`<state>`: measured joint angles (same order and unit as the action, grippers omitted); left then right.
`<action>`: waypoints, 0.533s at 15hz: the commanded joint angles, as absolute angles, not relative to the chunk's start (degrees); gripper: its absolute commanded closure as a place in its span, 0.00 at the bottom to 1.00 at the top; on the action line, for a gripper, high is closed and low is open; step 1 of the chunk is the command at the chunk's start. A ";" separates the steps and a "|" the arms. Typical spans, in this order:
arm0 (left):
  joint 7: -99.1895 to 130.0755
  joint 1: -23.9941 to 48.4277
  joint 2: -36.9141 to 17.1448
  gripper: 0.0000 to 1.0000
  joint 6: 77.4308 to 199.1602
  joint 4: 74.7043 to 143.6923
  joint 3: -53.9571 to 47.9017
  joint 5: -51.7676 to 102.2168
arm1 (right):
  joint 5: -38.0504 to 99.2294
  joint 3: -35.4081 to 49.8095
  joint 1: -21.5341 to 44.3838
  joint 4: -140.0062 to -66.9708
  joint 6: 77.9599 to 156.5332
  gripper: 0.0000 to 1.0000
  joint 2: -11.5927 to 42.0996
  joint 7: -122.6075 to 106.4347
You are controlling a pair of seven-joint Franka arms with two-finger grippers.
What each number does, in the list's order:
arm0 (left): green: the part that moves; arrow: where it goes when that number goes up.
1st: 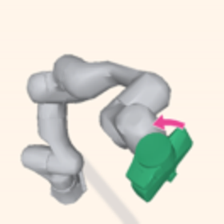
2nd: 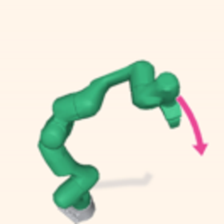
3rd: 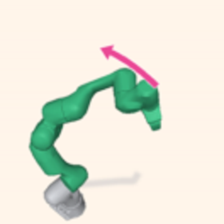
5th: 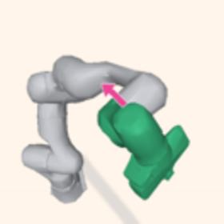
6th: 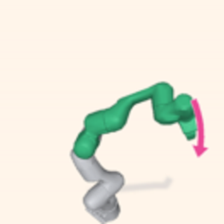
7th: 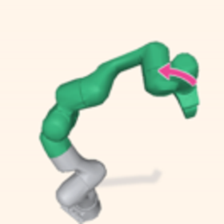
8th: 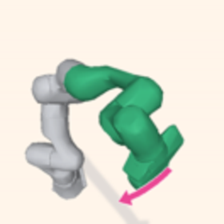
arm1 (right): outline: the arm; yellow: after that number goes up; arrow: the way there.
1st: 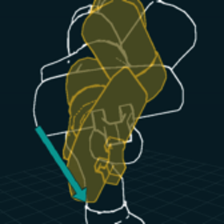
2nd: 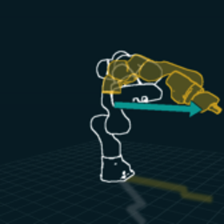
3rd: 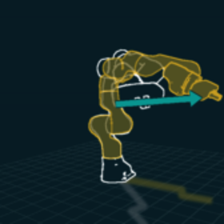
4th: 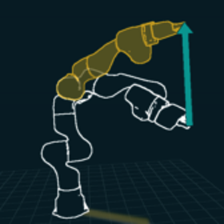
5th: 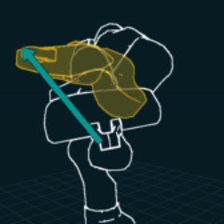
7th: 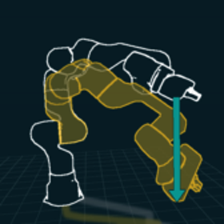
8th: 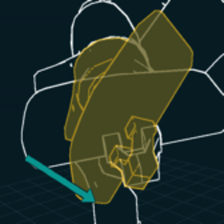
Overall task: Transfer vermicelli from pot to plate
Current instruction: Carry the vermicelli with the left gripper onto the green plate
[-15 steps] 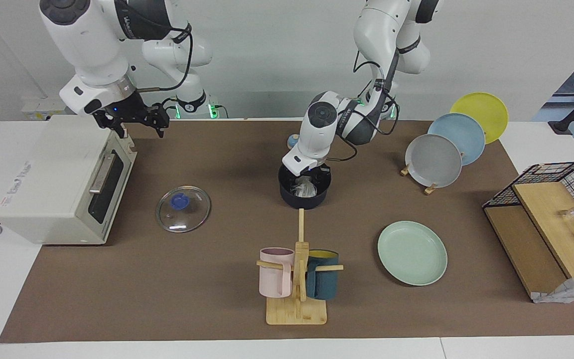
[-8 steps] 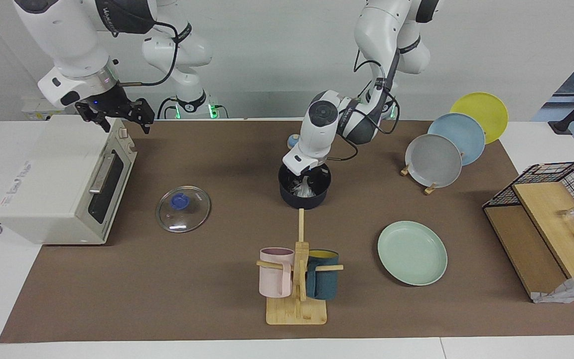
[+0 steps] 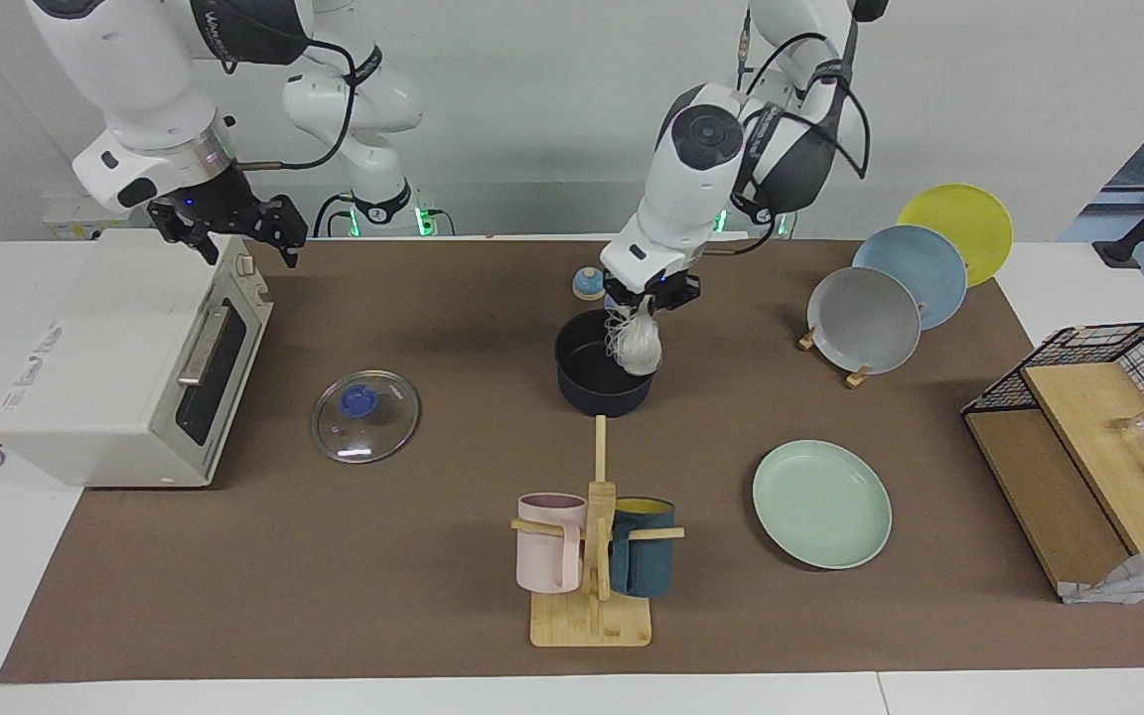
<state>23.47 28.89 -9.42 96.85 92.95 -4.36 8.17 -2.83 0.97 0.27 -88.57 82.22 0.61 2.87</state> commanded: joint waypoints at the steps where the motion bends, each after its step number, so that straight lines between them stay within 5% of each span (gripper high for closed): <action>1: 18.04 21.13 -10.54 1.00 90.80 85.45 -4.22 11.33 | -1.41 1.84 -0.97 -87.54 81.74 0.00 1.06 2.46; 8: 3.35 6.87 -16.59 1.00 99.65 83.94 -3.96 10.64 | -1.32 1.93 -0.97 -87.71 82.00 0.00 0.79 2.46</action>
<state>5.79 8.22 -12.60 96.52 85.73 -3.47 10.15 -2.83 1.46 0.27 -88.51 82.21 0.61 2.87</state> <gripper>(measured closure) 0.806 0.000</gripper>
